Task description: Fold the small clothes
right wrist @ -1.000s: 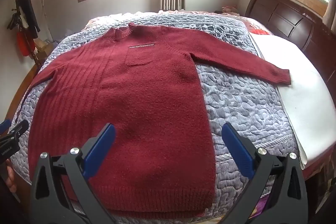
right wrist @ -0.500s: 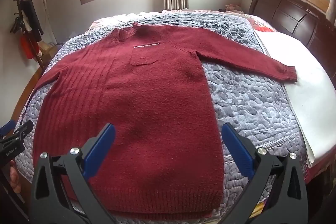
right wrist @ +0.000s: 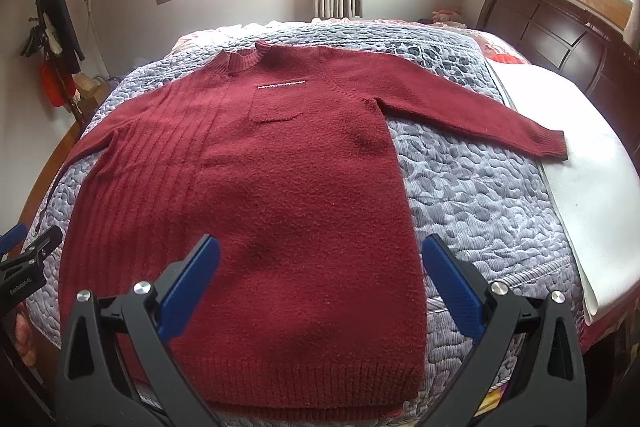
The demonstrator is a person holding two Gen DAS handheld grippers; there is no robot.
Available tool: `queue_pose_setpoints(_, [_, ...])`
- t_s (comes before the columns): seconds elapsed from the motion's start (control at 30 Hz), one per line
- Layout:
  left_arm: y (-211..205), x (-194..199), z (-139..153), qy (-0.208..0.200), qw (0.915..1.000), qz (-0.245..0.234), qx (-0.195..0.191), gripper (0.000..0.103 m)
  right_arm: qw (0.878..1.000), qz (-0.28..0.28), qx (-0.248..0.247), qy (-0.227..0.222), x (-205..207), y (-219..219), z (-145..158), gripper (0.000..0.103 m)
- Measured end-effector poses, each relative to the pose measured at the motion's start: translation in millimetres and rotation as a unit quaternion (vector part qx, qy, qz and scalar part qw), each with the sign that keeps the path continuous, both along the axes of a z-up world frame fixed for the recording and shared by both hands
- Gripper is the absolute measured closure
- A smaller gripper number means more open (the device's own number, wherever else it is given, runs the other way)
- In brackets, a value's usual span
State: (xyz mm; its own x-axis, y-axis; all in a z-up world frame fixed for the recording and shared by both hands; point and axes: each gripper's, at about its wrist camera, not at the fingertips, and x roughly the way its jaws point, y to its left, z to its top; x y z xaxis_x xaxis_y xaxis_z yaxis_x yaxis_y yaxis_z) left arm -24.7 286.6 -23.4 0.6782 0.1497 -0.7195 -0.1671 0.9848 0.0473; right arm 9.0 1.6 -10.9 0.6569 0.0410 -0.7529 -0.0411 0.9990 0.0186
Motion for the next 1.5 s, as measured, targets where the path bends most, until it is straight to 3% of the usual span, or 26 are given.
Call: queue_pose_setpoints(1.5, [-3.6, 2.9, 1.3, -0.001, 1.0, -0.002, 0.003, 0.004, 1.0, -0.001, 0.0, 0.002, 7.4, -6.3, -5.6, 0.003])
